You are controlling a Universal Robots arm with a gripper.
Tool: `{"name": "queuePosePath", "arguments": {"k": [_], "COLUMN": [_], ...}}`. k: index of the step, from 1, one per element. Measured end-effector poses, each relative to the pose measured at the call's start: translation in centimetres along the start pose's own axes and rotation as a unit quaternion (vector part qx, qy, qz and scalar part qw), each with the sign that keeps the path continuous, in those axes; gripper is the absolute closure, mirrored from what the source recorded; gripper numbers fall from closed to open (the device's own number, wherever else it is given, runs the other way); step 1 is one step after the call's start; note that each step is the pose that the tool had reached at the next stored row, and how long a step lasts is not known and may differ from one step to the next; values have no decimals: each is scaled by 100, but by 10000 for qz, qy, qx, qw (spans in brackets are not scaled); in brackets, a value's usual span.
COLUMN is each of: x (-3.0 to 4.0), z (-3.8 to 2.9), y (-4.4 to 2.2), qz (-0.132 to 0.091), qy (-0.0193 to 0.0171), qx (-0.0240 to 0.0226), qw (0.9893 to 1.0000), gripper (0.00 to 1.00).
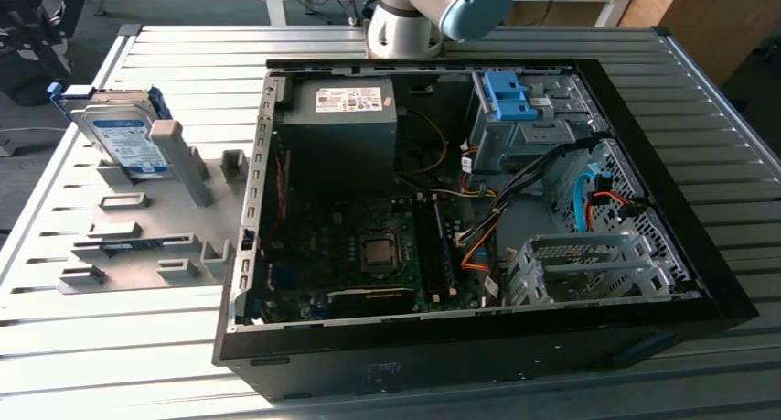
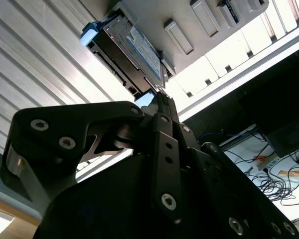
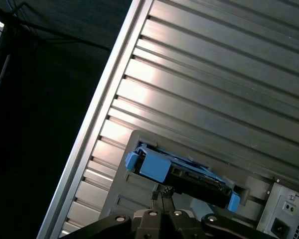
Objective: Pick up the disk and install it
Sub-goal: 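Pick up the disk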
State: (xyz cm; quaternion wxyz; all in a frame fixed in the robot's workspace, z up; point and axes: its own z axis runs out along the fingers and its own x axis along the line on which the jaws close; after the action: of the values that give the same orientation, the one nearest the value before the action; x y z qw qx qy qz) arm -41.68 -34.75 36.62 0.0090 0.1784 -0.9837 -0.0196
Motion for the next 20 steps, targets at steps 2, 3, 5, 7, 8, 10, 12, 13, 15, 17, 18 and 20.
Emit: {"name": "queuePosePath", "arguments": {"k": [2, 3, 5, 7, 8, 10, 12, 13, 15, 17, 18, 20], "x": [0, 0, 0, 0, 0, 0, 0, 0, 0, 0, 0, 0], "z": [0, 0, 0, 0, 0, 0, 0, 0, 0, 1, 1, 2], "y": [0, 0, 0, 0, 0, 0, 0, 0, 0, 0, 0, 0], "qz": [0, 0, 0, -1, -4, -20, -62, -98, -216, -383, -471, -643], "qy": [0, 0, 0, 0, 0, 1, 2, 4, 9, 16, 19, 27], "qx": [0, 0, 0, 0, 0, 0, 0, 1, 2, 4, 5, 7], "qw": [10000, 10000, 10000, 10000, 10000, 10000, 10000, 10000, 9998, 9993, 9989, 9979], "gripper": [89, 89, 89, 89, 89, 89, 89, 89, 89, 89, 89, 89]}}
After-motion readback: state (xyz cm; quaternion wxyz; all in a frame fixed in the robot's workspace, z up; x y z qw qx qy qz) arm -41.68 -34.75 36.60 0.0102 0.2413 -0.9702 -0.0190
